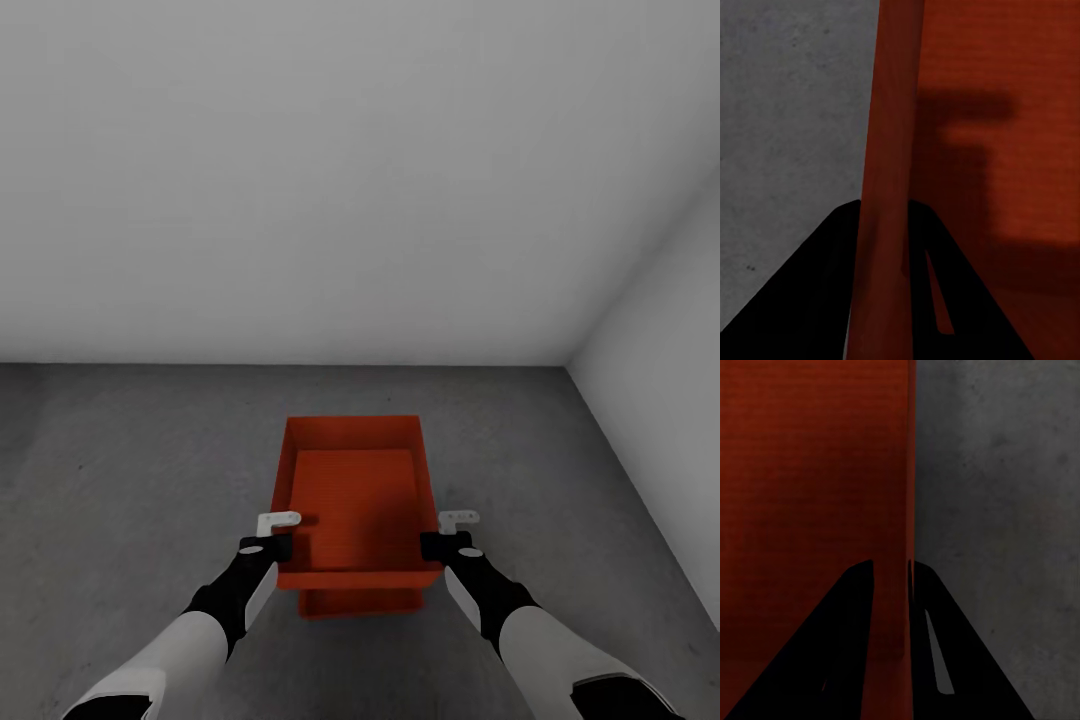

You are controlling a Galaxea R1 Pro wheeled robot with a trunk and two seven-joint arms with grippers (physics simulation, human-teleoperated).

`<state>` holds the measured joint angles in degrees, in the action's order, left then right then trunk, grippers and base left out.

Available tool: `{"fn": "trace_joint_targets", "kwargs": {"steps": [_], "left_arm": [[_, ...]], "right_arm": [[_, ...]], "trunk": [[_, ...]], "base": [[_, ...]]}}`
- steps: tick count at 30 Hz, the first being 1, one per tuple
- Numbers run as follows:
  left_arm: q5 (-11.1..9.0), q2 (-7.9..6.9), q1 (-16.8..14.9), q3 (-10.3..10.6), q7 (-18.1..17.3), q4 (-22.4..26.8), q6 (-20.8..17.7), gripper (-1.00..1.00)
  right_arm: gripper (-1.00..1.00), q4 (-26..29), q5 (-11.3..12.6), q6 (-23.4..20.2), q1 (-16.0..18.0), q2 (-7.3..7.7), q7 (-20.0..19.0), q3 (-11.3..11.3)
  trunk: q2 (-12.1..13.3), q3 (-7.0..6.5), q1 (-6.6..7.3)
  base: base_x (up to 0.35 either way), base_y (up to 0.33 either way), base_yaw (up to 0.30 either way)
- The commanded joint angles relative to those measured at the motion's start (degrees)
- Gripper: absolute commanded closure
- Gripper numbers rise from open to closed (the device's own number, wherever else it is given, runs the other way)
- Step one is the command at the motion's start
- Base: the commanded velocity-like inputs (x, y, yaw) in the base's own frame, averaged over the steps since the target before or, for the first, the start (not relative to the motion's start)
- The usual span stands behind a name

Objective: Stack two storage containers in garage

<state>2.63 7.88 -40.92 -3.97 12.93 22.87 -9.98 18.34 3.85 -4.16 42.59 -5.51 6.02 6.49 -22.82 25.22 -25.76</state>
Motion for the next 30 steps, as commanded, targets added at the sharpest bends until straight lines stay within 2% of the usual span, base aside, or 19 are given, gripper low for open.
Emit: {"fn": "trace_joint_targets", "kwargs": {"steps": [1, 22, 30], "left_arm": [[-0.6, 0.06, 0.0, -3.6, 3.1, 2.7, -0.5, 1.0], [-0.6, 0.06, 0.0, -3.6, 3.1, 2.8, -0.5, 1.0], [-0.6, 0.11, 0.0, -3.5, 3.0, 2.9, -0.4, 1.0]], "right_arm": [[1.0, 0.0, 1.2, -0.3, 0.0, 0.03, 0.0, 0.0], [1.0, 0.0, 1.2, -0.3, 0.0, -0.02, 0.0, 0.0], [1.0, 0.0, 1.2, -0.3, 0.0, -0.18, 0.0, 0.0]], "trunk": [[-0.1, 0.09, -0.03], [-0.1, 0.07, -0.03], [-0.1, -0.51, -0.03]], "base": [[0.0, 0.0, 0.0], [0.0, 0.0, 0.0], [0.0, 0.0, 0.0]]}}
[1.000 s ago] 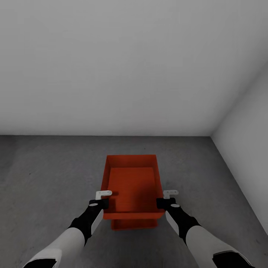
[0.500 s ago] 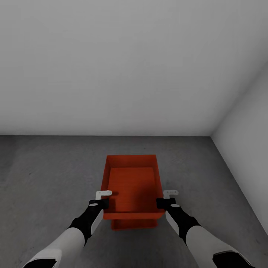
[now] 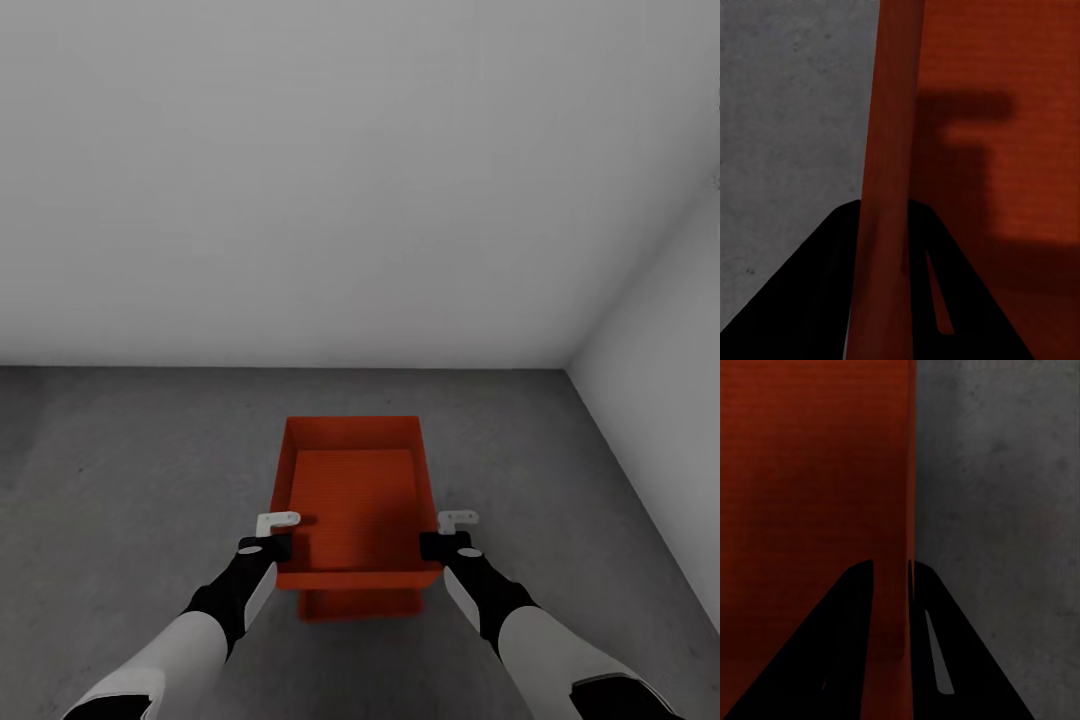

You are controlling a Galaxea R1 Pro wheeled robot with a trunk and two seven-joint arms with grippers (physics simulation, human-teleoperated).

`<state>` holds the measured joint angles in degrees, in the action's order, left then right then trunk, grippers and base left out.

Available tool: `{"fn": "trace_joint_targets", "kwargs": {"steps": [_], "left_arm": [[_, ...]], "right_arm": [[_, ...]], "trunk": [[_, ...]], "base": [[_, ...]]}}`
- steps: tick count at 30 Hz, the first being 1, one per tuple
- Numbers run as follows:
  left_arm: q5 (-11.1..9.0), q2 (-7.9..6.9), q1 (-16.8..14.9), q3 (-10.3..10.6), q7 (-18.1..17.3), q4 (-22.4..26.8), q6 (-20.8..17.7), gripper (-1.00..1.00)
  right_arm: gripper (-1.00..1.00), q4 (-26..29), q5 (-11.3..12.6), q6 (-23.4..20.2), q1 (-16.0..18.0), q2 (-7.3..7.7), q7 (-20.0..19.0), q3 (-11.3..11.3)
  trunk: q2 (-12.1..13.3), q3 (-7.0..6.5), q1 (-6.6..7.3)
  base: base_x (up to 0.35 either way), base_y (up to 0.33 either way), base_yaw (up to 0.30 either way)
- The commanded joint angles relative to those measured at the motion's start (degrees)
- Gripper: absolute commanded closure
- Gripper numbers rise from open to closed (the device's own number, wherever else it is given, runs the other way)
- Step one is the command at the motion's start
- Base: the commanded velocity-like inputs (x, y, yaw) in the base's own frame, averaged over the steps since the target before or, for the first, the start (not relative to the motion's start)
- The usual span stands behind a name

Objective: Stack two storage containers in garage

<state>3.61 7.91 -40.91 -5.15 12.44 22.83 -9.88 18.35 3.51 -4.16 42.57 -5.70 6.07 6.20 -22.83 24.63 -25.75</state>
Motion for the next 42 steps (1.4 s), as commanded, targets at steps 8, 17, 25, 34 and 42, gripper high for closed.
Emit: {"fn": "trace_joint_targets", "kwargs": {"steps": [8, 17, 25, 34, 42], "left_arm": [[-1.6, 0.15, 0.0, -2.3, 3.5, 3.0, -0.5, 1.0], [-1.6, 0.33, 0.0, -2.3, 3.6, 3.0, -0.5, 1.0], [-1.6, 0.34, 0.0, -2.3, 3.6, 3.1, -0.5, 1.0], [-1.6, 0.27, 0.0, -2.3, 3.6, 3.1, -0.6, 1.0], [-1.6, 0.26, 0.0, -2.4, 3.6, 3.1, -0.6, 1.0]], "right_arm": [[1.0, 0.0, 1.6, -0.3, 0.0, 0.02, -0.1, 0.3], [1.0, 0.0, 1.6, -0.3, 0.0, 0.15, -0.1, 0.3], [1.0, 0.0, 1.6, -0.3, 0.0, 0.16, -0.1, 0.3], [1.0, 0.0, 1.6, -0.3, 0.0, 0.16, -0.1, 0.3], [1.0, 0.0, 1.6, -0.3, 0.0, 0.16, -0.1, 0.3]], "trunk": [[-0.1, -0.64, -0.03], [-0.1, -1.4, -0.03], [-2.1, -1.01, -1.13], [-5.7, 0.17, -3.11], [-8.9, 1.54, -4.86]], "base": [[0.0, 0.0, 0.0], [0.0, 0.0, 0.0], [0.0, 0.0, 0.0], [0.0, 0.0, 0.0], [0.0, 0.0, 0.0]]}}
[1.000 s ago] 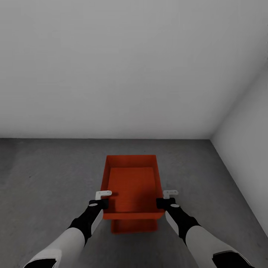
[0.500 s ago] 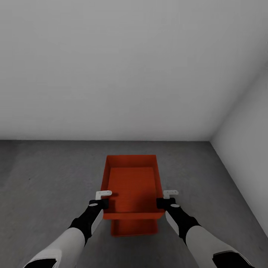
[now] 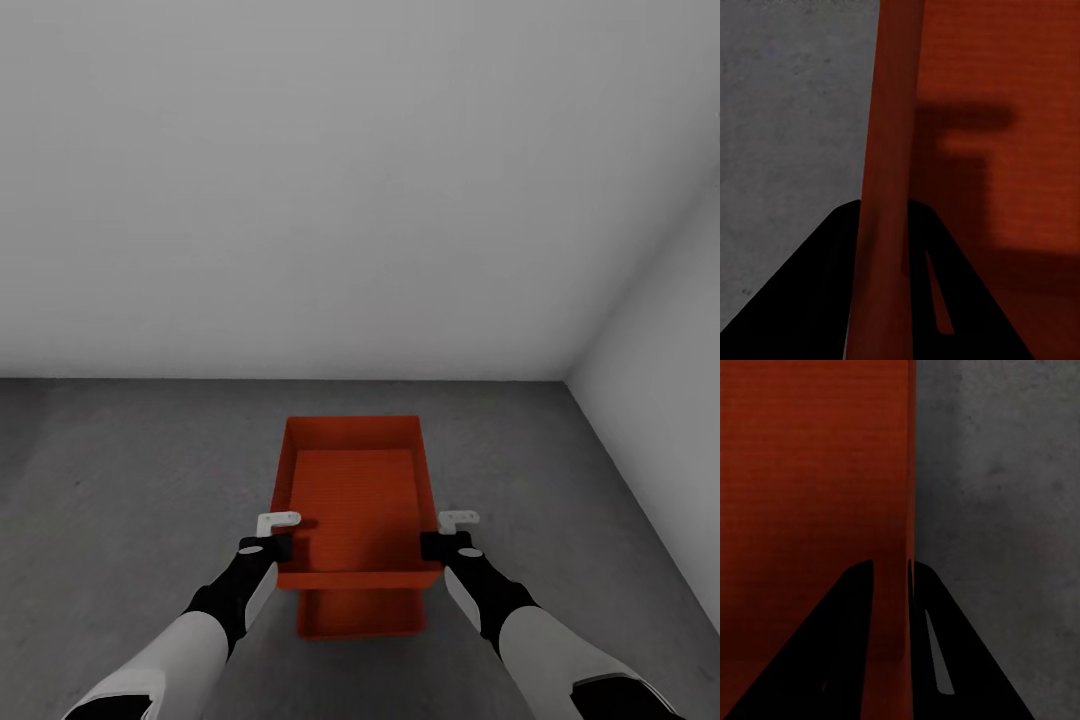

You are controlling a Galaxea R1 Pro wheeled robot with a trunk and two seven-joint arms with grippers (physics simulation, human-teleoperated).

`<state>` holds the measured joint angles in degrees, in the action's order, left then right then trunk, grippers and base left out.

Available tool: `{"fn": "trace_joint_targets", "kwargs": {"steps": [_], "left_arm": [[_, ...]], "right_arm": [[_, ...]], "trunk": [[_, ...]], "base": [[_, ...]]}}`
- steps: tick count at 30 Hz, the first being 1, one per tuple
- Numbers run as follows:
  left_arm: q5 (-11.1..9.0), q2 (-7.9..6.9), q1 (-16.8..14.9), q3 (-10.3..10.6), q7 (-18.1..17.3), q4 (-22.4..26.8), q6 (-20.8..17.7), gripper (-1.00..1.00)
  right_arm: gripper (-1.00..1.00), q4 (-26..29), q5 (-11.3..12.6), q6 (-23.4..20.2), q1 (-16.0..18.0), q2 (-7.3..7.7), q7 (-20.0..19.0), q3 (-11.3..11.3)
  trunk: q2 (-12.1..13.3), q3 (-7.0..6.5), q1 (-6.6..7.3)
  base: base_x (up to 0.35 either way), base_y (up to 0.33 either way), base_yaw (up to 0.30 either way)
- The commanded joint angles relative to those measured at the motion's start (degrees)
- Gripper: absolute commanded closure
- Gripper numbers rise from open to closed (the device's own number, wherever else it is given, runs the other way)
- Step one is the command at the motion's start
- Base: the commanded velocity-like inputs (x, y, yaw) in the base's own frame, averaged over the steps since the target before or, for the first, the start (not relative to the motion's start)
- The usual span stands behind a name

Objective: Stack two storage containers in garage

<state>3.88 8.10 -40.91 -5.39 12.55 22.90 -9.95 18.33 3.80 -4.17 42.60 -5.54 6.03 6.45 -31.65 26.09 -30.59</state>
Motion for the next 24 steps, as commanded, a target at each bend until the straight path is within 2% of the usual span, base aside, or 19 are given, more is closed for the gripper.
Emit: {"fn": "trace_joint_targets", "kwargs": {"steps": [1, 24], "left_arm": [[-1.9, 0.08, 0.0, -2.2, 3.4, 3.0, -0.5, 1.0], [-1.9, 0.12, 0.0, -2.2, 3.4, 2.9, -0.5, 1.0]], "right_arm": [[1.0, 0.0, 1.3, -0.3, 0.0, 0.01, -0.1, 0.1], [1.0, 0.0, 1.3, -0.3, 0.0, 0.01, -0.1, 0.1]], "trunk": [[-0.5, 0.26, -0.24], [-9.7, 4.37, -5.29]], "base": [[0.0, 0.0, 0.0], [0.0, 0.0, 0.0]]}}
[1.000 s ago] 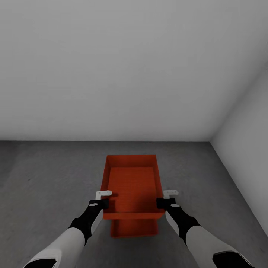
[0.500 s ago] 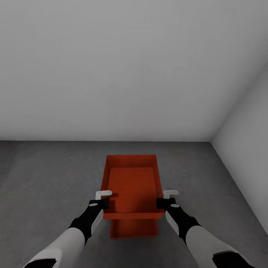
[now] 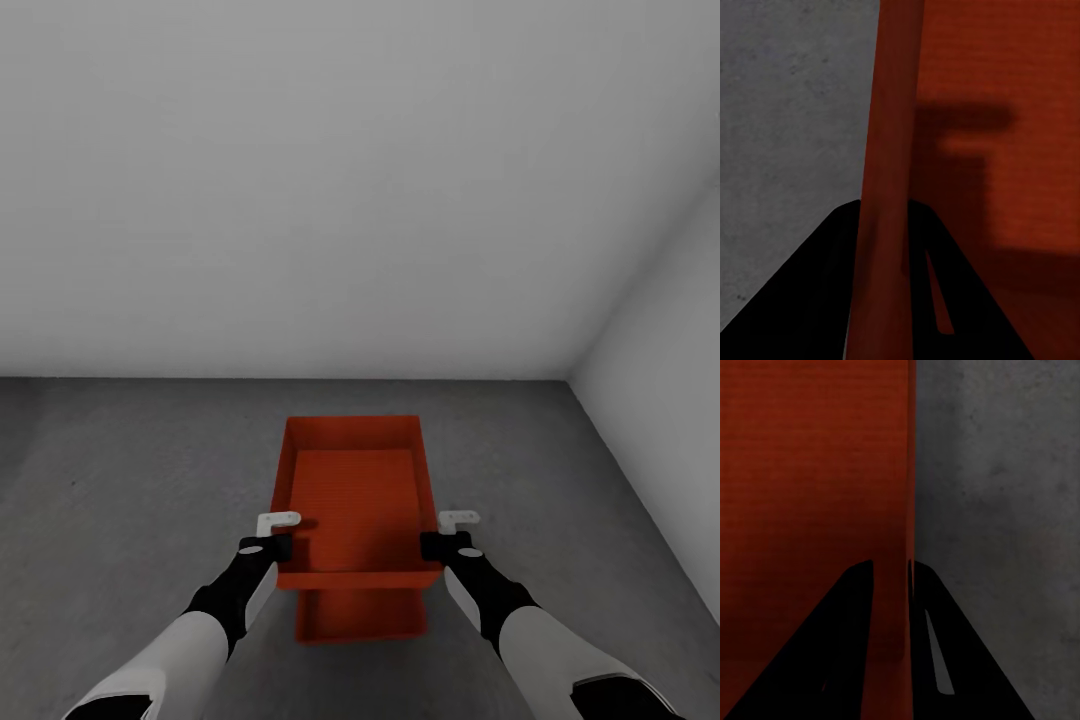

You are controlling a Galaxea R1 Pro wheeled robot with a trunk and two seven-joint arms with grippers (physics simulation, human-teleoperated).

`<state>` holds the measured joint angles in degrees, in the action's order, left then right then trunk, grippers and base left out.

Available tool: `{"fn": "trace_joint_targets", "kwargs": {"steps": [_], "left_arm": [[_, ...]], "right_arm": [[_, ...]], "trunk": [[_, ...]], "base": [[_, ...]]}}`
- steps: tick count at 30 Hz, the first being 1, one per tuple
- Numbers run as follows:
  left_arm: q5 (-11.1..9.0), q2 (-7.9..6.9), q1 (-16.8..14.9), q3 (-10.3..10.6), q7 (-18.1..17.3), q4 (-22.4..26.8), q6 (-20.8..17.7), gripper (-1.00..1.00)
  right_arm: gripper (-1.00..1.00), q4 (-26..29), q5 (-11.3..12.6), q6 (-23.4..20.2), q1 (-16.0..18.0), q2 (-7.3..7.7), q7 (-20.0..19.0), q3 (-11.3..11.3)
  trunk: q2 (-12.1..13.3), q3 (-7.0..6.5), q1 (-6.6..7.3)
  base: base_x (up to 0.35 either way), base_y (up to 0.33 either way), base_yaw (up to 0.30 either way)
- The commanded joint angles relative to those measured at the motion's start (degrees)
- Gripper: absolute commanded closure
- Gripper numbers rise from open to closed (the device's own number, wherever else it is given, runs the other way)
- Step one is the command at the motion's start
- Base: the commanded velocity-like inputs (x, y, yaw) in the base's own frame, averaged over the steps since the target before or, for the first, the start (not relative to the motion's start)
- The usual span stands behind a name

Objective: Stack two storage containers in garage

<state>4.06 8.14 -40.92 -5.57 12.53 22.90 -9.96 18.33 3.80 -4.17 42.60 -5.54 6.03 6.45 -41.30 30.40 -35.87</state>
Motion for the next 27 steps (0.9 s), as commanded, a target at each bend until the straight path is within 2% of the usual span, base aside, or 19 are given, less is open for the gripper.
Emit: {"fn": "trace_joint_targets", "kwargs": {"steps": [1, 27], "left_arm": [[-2.0, 0.08, 0.0, -2.0, 3.5, 2.9, -0.5, 1.0], [-2.0, 0.03, 0.0, -2.1, 3.5, 2.9, -0.5, 1.0]], "right_arm": [[1.0, 0.0, 1.3, -0.3, 0.0, 0.0, -0.1, 0.1], [1.0, 0.0, 1.3, -0.3, -0.1, 0.0, -0.1, 0.1]], "trunk": [[-0.5, 0.21, -0.23], [-10.9, 2.67, -5.94]], "base": [[0.0, 0.0, 0.0], [0.0, 0.0, 0.0]]}}
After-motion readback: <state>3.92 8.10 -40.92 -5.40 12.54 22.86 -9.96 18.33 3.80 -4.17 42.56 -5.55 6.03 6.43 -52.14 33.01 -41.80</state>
